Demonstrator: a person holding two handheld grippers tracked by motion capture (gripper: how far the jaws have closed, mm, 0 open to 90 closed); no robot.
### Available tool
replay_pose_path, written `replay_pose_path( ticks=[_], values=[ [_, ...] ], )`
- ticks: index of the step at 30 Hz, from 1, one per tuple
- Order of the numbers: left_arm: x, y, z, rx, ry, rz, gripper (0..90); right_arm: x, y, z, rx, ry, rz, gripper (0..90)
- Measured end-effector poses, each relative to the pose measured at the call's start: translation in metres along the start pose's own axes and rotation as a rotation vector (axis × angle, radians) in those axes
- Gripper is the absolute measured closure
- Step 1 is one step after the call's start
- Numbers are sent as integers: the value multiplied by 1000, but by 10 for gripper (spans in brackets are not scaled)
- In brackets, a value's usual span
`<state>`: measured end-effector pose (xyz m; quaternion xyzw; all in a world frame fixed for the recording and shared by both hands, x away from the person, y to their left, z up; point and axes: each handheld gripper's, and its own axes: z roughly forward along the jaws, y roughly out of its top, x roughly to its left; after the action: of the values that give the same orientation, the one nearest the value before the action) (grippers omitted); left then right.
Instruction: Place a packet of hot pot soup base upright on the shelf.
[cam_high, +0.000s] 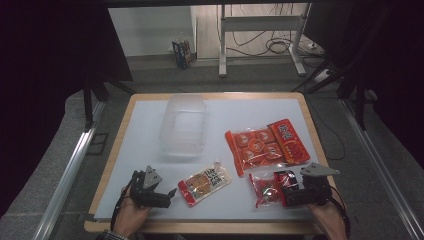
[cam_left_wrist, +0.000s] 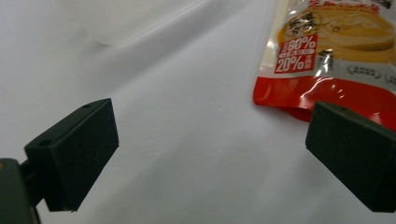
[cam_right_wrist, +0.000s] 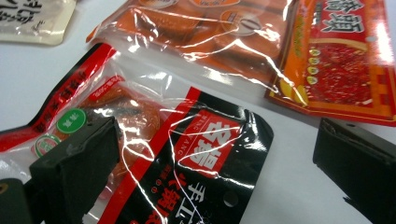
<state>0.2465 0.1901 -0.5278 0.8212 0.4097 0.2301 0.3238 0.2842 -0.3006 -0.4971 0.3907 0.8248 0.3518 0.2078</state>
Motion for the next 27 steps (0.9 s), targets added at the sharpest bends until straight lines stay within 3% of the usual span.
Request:
replay_pose_path(
  ticks=[4,6,16,27],
  values=[
    [0,1,-1,8,17,-5,2,-2,-3,3,13,37,24,0],
    [1,0,-1,-6,-2,-30,1,-1,-3,3,11,37,23,0],
    [3,-1,0,-37,-29,-46,0,4,-2,7,32,56,16,0],
    [3,-2,0,-64,-12,-19,13,2,-2,5,22,65,43,0]
  ],
)
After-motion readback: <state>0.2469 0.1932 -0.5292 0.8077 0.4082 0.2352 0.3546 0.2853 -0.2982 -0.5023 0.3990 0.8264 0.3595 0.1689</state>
